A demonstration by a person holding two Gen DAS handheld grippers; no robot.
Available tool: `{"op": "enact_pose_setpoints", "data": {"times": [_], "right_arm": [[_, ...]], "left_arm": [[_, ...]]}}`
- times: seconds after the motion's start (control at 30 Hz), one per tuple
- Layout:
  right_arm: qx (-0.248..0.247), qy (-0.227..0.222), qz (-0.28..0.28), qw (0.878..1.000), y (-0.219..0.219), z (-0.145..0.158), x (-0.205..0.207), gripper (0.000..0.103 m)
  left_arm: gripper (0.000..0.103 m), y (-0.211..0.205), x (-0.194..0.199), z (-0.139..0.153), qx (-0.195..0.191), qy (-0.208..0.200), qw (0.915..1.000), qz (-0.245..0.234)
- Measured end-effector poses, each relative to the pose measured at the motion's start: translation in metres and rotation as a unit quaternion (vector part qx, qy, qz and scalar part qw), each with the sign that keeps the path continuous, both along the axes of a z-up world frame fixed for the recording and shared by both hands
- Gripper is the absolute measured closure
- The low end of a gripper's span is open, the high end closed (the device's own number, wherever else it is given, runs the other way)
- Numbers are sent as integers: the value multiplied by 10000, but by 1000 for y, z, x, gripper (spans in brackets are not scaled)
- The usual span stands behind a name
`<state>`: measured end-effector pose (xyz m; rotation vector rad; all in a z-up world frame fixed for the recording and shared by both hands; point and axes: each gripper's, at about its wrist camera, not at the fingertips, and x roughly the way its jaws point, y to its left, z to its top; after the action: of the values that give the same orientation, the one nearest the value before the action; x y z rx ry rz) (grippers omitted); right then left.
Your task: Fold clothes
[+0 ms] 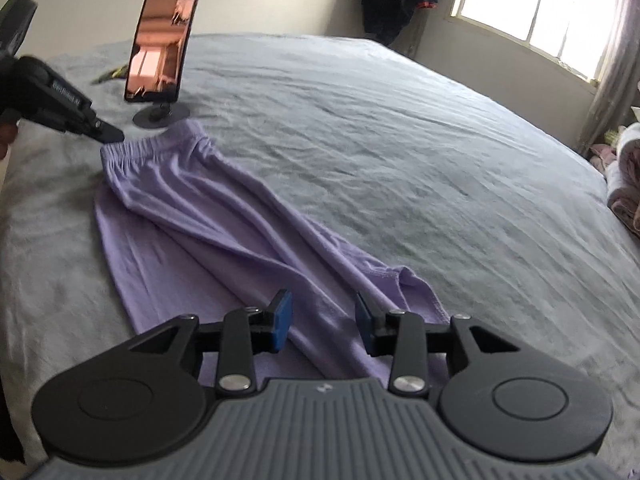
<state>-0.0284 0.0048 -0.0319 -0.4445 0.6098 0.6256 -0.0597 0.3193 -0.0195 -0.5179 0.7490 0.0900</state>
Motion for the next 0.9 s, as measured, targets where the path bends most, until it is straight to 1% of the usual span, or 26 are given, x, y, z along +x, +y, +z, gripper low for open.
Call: {"op": "enact_pose_setpoints", "data": {"times": [0.1,0.2,0.27,0.3,0.33,0.4,0.5,0.57,0.6,0.67,0.73,0.77,0.83,0.9], "right_arm": [[-138,-10,78,9999,2,-3,3,64],[-13,54,43,10000,-1,-1,6,64],[40,94,46,9999,-1,0,7,64],[67,114,48,9999,-2,0,8,64],[89,133,49,9999,-2,0,8,64],[108,157,43,9998,-2,0,9,64],[138,195,35,9997,-2,-1,9,64],[157,220,30,9996,-2,-1,10,65],[167,232,27,9996,-2,-1,10,72],[186,257,21,9995,-2,-1,11,80],[203,278,57,9994,-3,0,8,85],[207,290,89,9993,-3,0,5,89],[204,277,135,9993,-5,0,0,90],[212,257,186,9993,-6,0,-7,96]], "left_arm": [[103,9,-2,-2,-279,26,9996,23],[102,15,-8,1,-658,-86,9978,-33],[102,16,-10,2,-952,-148,9952,-200],[100,15,-10,3,-1072,-137,9935,-345],[99,12,-9,3,-1126,-110,9925,-464],[99,4,-7,4,-998,-9,9932,-604],[99,-8,-3,2,-602,142,9960,-650],[99,-12,-2,0,-509,207,9962,-673],[99,-13,-2,0,-480,211,9963,-679],[99,-13,-3,1,-470,197,9964,-673],[99,-10,-3,0,-475,193,9965,-657],[99,-8,-3,-1,-478,193,9966,-648],[99,-7,-3,-1,-484,191,9966,-643],[99,-6,-4,-1,-490,171,9967,-632]]}}
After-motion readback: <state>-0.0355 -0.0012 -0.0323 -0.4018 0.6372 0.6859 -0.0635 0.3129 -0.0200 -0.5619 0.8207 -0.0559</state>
